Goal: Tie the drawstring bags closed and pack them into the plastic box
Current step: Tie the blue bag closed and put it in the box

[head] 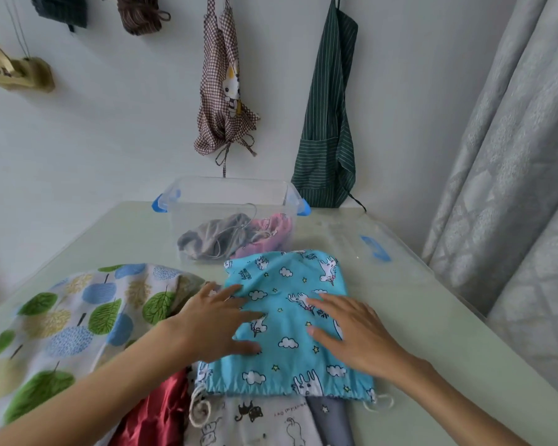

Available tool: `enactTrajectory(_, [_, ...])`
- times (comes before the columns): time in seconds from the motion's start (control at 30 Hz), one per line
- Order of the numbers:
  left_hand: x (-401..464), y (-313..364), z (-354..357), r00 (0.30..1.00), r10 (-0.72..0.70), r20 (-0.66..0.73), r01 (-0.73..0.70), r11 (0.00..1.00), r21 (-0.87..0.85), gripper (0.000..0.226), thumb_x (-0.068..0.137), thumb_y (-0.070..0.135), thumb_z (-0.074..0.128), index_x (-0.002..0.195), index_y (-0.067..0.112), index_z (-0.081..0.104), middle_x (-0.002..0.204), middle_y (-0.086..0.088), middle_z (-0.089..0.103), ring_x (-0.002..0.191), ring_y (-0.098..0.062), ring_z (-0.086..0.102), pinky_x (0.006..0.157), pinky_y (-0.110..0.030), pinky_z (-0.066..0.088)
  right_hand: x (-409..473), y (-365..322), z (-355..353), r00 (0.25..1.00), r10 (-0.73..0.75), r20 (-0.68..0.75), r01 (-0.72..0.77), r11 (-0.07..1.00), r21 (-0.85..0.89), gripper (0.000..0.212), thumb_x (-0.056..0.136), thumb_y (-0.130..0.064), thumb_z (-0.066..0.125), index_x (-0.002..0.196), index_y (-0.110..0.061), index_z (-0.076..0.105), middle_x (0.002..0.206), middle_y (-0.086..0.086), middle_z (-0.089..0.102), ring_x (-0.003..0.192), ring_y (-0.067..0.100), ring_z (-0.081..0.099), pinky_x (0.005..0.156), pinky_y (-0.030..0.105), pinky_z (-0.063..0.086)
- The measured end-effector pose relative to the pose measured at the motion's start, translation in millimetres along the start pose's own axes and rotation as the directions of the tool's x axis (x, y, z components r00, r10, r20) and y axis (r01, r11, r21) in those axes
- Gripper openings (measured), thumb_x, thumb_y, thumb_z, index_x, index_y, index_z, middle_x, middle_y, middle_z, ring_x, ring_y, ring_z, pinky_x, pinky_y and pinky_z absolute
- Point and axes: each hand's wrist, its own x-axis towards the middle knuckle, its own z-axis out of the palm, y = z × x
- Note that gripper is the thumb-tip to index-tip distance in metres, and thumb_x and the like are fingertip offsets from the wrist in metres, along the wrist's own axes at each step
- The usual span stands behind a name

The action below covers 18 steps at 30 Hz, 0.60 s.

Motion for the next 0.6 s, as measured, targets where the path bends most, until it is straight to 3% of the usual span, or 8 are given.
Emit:
enactTrajectory(0.07, [8.9, -7.9, 8.0, 0.999, -0.022, 0.034, 0.022, 1.000, 0.005, 0.106, 0.052, 0.079, -0.009, 0.149, 0.039, 0.006, 0.160, 0.009, 0.004, 0.147, -0.017, -0.008, 0.117, -0.045, -0.004, 7.3, 6.6, 6.0, 0.991, 0.059, 0.116, -0.052, 0.997, -0.058, 0.060, 0.092, -0.060, 0.033, 0.145, -0.048, 0.008, 0.157, -0.014, 0.011, 0.146, 0.009, 0.007, 0.119, 0.043, 0.002])
enactTrajectory(0.2, [34.4, -19.3, 14.7, 0.991, -0.114, -0.066, 0.112, 0.993, -0.043, 0.114, 0.048, 0.081, -0.018, 0.149, 0.037, 0.011, 0.160, 0.009, 0.005, 0.148, -0.017, -0.006, 0.117, -0.044, -0.004, 34.9, 7.3, 10.5, 0.982, 0.159, 0.099, -0.150, 0.984, -0.091, 0.063, 0.094, -0.059, 0.031, 0.148, -0.041, 0.003, 0.159, -0.006, 0.012, 0.146, 0.019, 0.010, 0.118, 0.049, 0.004])
enactTrajectory(0.23, [35.9, -18.5, 16.0, 0.985, -0.145, -0.098, 0.138, 0.988, -0.067, 0.106, 0.056, 0.081, -0.013, 0.149, 0.037, 0.016, 0.159, 0.010, 0.009, 0.148, -0.016, -0.002, 0.118, -0.043, -0.003, 38.6, 5.7, 11.6, 0.981, 0.170, 0.089, -0.161, 0.982, -0.094, 0.063, 0.094, -0.057, 0.032, 0.149, -0.039, 0.004, 0.159, -0.004, 0.014, 0.146, 0.020, 0.011, 0.118, 0.049, 0.006])
enactTrajectory(0.3, [29.7, -16.2, 14.7, 0.954, -0.205, -0.218, 0.176, 0.974, -0.145, 0.071, 0.083, 0.071, 0.017, 0.145, 0.037, 0.029, 0.156, 0.009, 0.022, 0.145, -0.016, 0.015, 0.118, -0.040, 0.009, 35.3, 2.8, 7.3, 0.984, 0.174, 0.037, -0.173, 0.984, -0.028, 0.062, 0.096, -0.052, 0.037, 0.149, -0.034, 0.011, 0.157, -0.002, 0.020, 0.144, 0.020, 0.017, 0.117, 0.046, 0.015])
enactTrajectory(0.37, [8.3, -18.0, 13.8, 0.878, -0.296, -0.376, 0.193, 0.938, -0.287, 0.045, 0.092, 0.056, 0.039, 0.129, 0.034, 0.050, 0.140, 0.007, 0.048, 0.126, -0.016, 0.047, 0.108, -0.036, 0.036, 18.9, 8.4, -1.3, 0.973, 0.223, -0.055, -0.214, 0.968, 0.131, 0.056, 0.096, -0.047, 0.039, 0.146, -0.028, 0.025, 0.152, 0.000, 0.031, 0.140, 0.021, 0.028, 0.113, 0.040, 0.026])
enactTrajectory(0.43, [-23.2, -21.2, 16.0, 0.819, -0.410, -0.401, 0.236, 0.878, -0.416, 0.037, 0.091, 0.057, 0.039, 0.096, 0.027, 0.060, 0.100, 0.005, 0.065, 0.089, -0.014, 0.062, 0.084, -0.033, 0.053, -5.6, 21.0, -6.7, 0.949, 0.293, -0.118, -0.256, 0.932, 0.257, 0.053, 0.092, -0.053, 0.042, 0.134, -0.020, 0.046, 0.139, 0.005, 0.048, 0.129, 0.023, 0.041, 0.106, 0.038, 0.035])
enactTrajectory(0.53, [-63.9, -12.3, 28.9, 0.855, -0.458, -0.245, 0.349, 0.856, -0.381, 0.058, 0.085, 0.070, 0.034, 0.081, 0.018, 0.060, 0.070, 0.006, 0.061, 0.062, -0.010, 0.059, 0.068, -0.028, 0.055, -45.5, 31.9, -8.2, 0.938, 0.348, -0.014, -0.324, 0.888, 0.327, 0.084, 0.063, -0.088, 0.040, 0.111, -0.022, 0.061, 0.116, 0.000, 0.057, 0.113, 0.018, 0.049, 0.100, 0.035, 0.040])
enactTrajectory(0.6, [-73.3, -2.0, 37.0, 0.863, -0.448, -0.232, 0.356, 0.868, -0.347, 0.059, 0.079, 0.076, 0.038, 0.080, 0.021, 0.059, 0.073, 0.009, 0.060, 0.066, -0.009, 0.059, 0.068, -0.027, 0.053, -63.3, 30.3, -0.8, 0.942, 0.331, 0.055, -0.335, 0.916, 0.220, 0.073, 0.062, -0.082, 0.053, 0.110, -0.027, 0.060, 0.110, -0.003, 0.051, 0.112, 0.016, 0.046, 0.098, 0.031, 0.039])
